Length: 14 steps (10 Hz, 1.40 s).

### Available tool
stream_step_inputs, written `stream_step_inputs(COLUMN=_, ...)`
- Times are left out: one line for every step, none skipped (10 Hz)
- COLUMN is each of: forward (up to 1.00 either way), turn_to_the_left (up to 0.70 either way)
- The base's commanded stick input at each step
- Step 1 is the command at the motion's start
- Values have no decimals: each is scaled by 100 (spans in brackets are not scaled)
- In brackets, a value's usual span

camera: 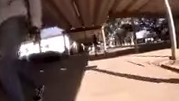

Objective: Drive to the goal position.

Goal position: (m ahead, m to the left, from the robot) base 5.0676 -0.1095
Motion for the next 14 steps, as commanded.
stream_step_inputs(forward=85, turn_to_the_left=0)
stream_step_inputs(forward=85, turn_to_the_left=0)
stream_step_inputs(forward=85, turn_to_the_left=0)
stream_step_inputs(forward=85, turn_to_the_left=0)
stream_step_inputs(forward=85, turn_to_the_left=0)
stream_step_inputs(forward=85, turn_to_the_left=0)
stream_step_inputs(forward=85, turn_to_the_left=0)
stream_step_inputs(forward=85, turn_to_the_left=0)
stream_step_inputs(forward=85, turn_to_the_left=0)
stream_step_inputs(forward=85, turn_to_the_left=0)
stream_step_inputs(forward=85, turn_to_the_left=0)
stream_step_inputs(forward=85, turn_to_the_left=0)
stream_step_inputs(forward=85, turn_to_the_left=0)
stream_step_inputs(forward=85, turn_to_the_left=0)
